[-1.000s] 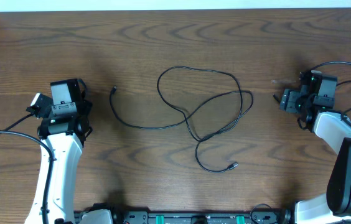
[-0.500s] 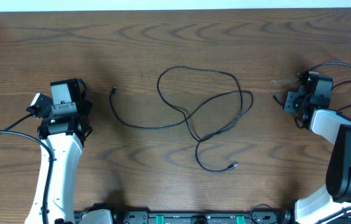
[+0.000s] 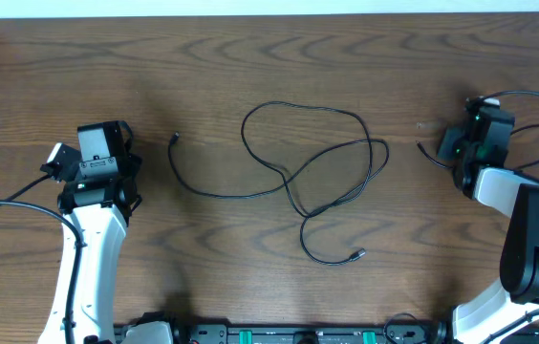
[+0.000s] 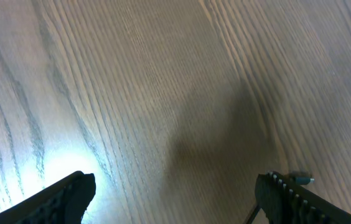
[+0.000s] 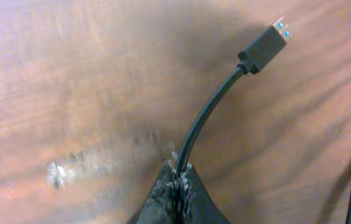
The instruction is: Untangle cables
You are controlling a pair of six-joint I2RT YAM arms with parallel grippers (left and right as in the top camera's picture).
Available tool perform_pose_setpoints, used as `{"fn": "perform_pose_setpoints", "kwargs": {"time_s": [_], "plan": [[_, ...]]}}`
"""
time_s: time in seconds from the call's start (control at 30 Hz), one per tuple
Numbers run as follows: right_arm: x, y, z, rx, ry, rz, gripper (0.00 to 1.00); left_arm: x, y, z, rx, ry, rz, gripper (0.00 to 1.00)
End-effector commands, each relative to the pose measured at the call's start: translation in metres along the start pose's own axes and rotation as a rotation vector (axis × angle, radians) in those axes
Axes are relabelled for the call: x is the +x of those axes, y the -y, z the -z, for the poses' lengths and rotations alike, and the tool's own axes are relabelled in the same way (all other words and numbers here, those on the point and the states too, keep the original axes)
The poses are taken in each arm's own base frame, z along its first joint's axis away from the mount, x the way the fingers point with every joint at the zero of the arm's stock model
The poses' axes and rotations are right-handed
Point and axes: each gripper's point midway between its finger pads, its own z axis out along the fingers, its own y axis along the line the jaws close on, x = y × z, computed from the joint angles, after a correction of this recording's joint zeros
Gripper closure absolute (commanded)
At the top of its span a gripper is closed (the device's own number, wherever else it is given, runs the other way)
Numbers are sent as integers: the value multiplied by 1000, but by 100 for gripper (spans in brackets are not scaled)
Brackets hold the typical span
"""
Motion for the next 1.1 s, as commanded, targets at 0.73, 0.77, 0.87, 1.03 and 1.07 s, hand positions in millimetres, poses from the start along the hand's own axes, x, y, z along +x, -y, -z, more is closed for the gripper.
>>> {"fn": "perform_pose_setpoints", "kwargs": {"time_s": [0.73,0.77,0.87,1.03,1.07], "plan": [[-27,163,26,465,150,-231,85,-2,-2,1,-5,7,10,13],[-24,164,26,461,139,-234,68,-2,-2,1,-5,7,10,13],[-19,156,21,406,111,-233,1,-2,-2,1,-5,7,10,13],[-2,142,15,330,36,-237,1,-2,-2,1,-5,7,10,13],[2,141,15,330,18,-249,1,-2,-2,1,-4,7,10,13]]}}
